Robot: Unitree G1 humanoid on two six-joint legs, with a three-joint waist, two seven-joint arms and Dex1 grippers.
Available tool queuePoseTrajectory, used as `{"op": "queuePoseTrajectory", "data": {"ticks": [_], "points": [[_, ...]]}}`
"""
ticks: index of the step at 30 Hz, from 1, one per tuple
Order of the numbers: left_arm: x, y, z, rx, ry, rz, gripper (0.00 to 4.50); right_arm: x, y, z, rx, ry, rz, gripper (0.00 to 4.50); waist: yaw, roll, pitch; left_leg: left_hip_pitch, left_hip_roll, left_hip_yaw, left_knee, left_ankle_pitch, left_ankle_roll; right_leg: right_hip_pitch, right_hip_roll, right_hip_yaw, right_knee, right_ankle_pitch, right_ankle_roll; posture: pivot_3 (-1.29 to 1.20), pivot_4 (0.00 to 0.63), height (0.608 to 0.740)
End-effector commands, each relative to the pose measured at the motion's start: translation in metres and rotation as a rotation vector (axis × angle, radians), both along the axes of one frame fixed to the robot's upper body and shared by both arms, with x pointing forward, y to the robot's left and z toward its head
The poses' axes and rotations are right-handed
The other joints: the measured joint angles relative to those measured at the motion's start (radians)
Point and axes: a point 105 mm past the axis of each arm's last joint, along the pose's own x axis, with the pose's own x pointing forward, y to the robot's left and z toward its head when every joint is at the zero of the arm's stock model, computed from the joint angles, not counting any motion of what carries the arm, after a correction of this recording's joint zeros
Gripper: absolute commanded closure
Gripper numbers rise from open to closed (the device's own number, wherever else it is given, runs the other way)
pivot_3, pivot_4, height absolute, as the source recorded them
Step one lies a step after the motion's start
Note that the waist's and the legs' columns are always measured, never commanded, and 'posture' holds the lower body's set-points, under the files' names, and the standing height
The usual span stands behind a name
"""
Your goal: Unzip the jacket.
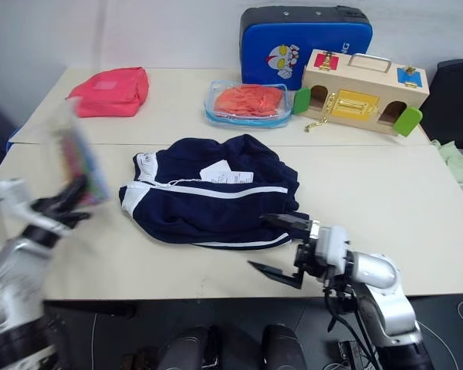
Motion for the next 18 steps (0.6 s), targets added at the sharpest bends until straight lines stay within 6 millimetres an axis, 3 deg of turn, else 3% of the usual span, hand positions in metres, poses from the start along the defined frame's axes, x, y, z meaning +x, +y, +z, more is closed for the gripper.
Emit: {"op": "queuePoseTrajectory", "data": {"ticks": [1, 7, 10, 12, 14, 17, 18], "points": [[-0.025, 0.026, 0.004, 0.023, 0.035, 0.089, 3.84, 0.004, 0.002, 0.004, 0.023, -0.011, 0.000, 0.00, 0.012, -0.002, 0.000, 0.000, 0.000, 0.000, 0.000, -0.001, 0.000, 0.000, 0.000, 0.000, 0.000, 0.000, 0.000, 0.00, 0.150, 0.740], [-0.023, 0.036, 0.002, 0.092, 0.155, 0.037, 2.02, 0.009, -0.003, 0.000, -0.023, 0.002, -0.017, 0.00, 0.042, -0.005, -0.002, 0.000, -0.004, -0.003, 0.000, -0.007, 0.001, -0.003, -0.007, 0.001, -0.003, 0.001, 0.000, 0.00, 0.150, 0.740], [-0.024, 0.037, 0.004, 0.301, 0.253, -0.070, 1.22, 0.016, -0.010, -0.001, -0.077, 0.009, -0.079, 0.00, 0.029, -0.006, -0.002, -0.001, -0.004, -0.001, -0.003, -0.008, -0.001, -0.002, -0.006, 0.002, -0.003, 0.000, 0.000, 0.00, 0.150, 0.740], [-0.023, 0.018, 0.014, 0.501, 0.238, -0.239, 1.22, 0.022, -0.011, -0.004, -0.137, 0.037, -0.136, 0.00, 0.017, -0.005, -0.002, -0.002, -0.004, 0.001, -0.005, -0.006, -0.008, -0.005, -0.006, 0.002, -0.002, -0.001, -0.002, 0.00, 0.150, 0.740], [-0.022, -0.017, 0.030, 0.756, 0.169, -0.476, 0.82, 0.023, -0.006, -0.006, -0.193, 0.062, -0.133, 0.00, 0.008, -0.006, -0.002, -0.003, -0.004, 0.005, -0.009, -0.006, -0.008, -0.008, -0.006, 0.003, -0.003, -0.001, -0.003, 0.00, 0.150, 0.740], [-0.021, -0.056, 0.025, 0.942, 0.174, -0.737, 0.05, 0.033, -0.002, -0.011, -0.290, 0.044, -0.181, 0.00, 0.000, -0.005, -0.002, -0.003, -0.004, 0.007, -0.012, -0.005, -0.009, -0.011, -0.007, 0.003, -0.003, -0.002, -0.004, 0.00, 0.150, 0.740], [-0.020, -0.068, 0.018, 0.978, 0.186, -0.827, 0.02, 0.036, 0.001, -0.012, -0.305, 0.032, -0.180, 0.00, -0.001, -0.005, -0.002, -0.003, -0.004, 0.008, -0.013, -0.005, -0.010, -0.012, -0.007, 0.004, -0.003, -0.002, -0.004, 0.00, 0.150, 0.740]]}}
